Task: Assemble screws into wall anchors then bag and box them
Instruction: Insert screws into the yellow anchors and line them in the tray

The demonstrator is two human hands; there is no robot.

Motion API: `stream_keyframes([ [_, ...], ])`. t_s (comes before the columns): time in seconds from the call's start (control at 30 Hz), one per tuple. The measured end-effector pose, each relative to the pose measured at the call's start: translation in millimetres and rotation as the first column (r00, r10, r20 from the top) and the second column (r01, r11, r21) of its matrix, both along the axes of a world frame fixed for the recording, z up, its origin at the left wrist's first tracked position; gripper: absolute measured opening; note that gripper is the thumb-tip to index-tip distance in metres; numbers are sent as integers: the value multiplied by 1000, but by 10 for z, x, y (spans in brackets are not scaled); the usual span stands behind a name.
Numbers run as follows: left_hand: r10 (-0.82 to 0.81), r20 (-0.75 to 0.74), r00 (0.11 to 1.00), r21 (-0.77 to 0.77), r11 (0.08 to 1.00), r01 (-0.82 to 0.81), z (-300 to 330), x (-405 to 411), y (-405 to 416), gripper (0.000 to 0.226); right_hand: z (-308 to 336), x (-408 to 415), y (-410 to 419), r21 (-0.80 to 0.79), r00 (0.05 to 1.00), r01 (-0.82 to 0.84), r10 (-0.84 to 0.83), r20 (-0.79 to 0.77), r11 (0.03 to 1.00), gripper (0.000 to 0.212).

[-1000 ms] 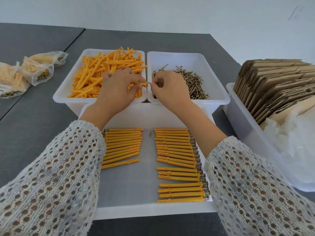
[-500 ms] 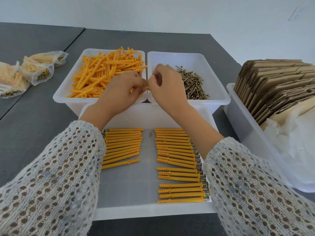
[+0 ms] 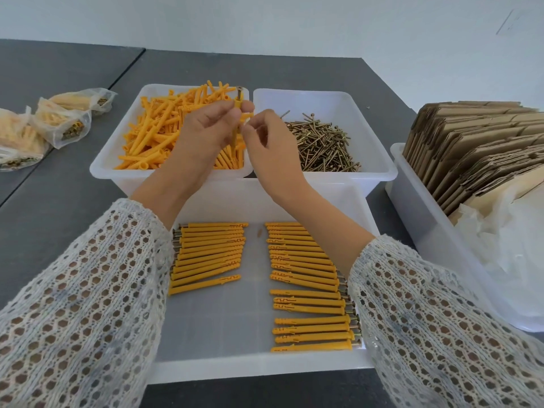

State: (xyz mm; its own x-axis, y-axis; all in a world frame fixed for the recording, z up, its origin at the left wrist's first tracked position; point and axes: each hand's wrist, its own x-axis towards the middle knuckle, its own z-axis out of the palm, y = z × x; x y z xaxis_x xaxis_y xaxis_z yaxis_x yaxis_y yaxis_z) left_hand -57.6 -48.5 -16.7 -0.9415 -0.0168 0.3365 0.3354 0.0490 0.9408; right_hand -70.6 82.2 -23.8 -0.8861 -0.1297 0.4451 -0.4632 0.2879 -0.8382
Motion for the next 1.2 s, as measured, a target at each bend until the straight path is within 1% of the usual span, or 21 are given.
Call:
stream_keyframes([
  [0.07, -96, 63, 993, 89, 992, 90, -4, -8, -12, 21, -1, 20, -18, 15, 999, -37, 37, -7, 999, 12],
  [0.2, -216, 138, 967, 141, 970, 197, 1, -33, -52, 24, 53, 66, -20, -15, 996, -85, 86, 29, 996, 18],
  [0.27, -239, 167, 956, 190, 960, 207, -2, -43, -80, 26, 97, 73, -21, -32, 993, -108, 109, 53, 994, 21],
  [0.3, -248, 181, 952, 246, 948, 201, 3, -46, -90, 27, 123, 78, -17, -41, 986, -140, 143, 81, 989, 22],
  [0.37, -242, 230, 943, 413, 901, 131, 22, -57, -100, 31, 189, 118, 12, -84, 932, -291, 303, 198, 953, 23],
  [0.43, -155, 306, 939, 511, 859, -25, 33, -80, -127, 34, 245, 182, 56, -65, 800, -511, 502, 329, 857, 21],
  [0.47, -89, 343, 935, 516, 850, -108, 36, -94, -149, 34, 265, 225, 73, -1, 716, -625, 574, 399, 780, 20],
  [0.53, -14, 397, 918, 521, 827, -212, 36, -106, -192, 33, 267, 324, 76, 168, 540, -815, 623, 566, 555, 20],
  [0.57, -9, 409, 913, 541, 808, -234, 38, -104, -208, 32, 244, 391, 59, 236, 468, -873, 596, 653, 426, 21],
  [0.6, -4, 412, 911, 561, 789, -251, 39, -103, -221, 32, 206, 469, 29, 296, 422, -905, 553, 719, 306, 21],
  [0.63, 4, 413, 911, 574, 775, -264, 36, -100, -232, 32, 140, 554, -13, 374, 422, -906, 511, 749, 200, 21],
  [0.67, 12, 414, 910, 577, 770, -273, 35, -99, -237, 33, 73, 643, -57, 491, 476, -865, 487, 732, 107, 22],
  [0.7, 15, 416, 909, 577, 769, -277, 34, -101, -237, 33, -5, 735, -99, 629, 561, -777, 487, 669, 32, 23],
  [0.73, 15, 417, 909, 576, 769, -277, 32, -104, -234, 33, -85, 823, -138, 745, 639, -666, 505, 580, -13, 23],
  [0.77, 13, 417, 909, 574, 771, -275, 31, -106, -231, 33, -151, 907, -170, 821, 694, -570, 521, 496, -22, 25],
  [0.83, 7, 416, 909, 570, 777, -267, 28, -106, -228, 33, -256, 1026, -227, 884, 745, -468, 539, 393, 3, 31],
  [0.87, 3, 414, 910, 569, 780, -261, 27, -103, -229, 33, -279, 1059, -253, 900, 752, -436, 557, 353, 18, 26],
  [0.93, -11, 407, 913, 571, 784, -245, 28, -101, -226, 34, -288, 1076, -292, 924, 756, -382, 584, 296, 26, 6],
  [1.0, -21, 400, 916, 569, 789, -230, 28, -100, -226, 34, -292, 1065, -318, 939, 763, -343, 592, 259, 33, 10],
  [1.07, -26, 400, 916, 562, 796, -223, 33, -98, -225, 33, -282, 1048, -335, 941, 776, -337, 574, 263, 25, 12],
  [1.2, -35, 400, 916, 562, 799, -214, 38, -91, -212, 33, -268, 1025, -338, 936, 773, -352, 565, 289, 4, 5],
])
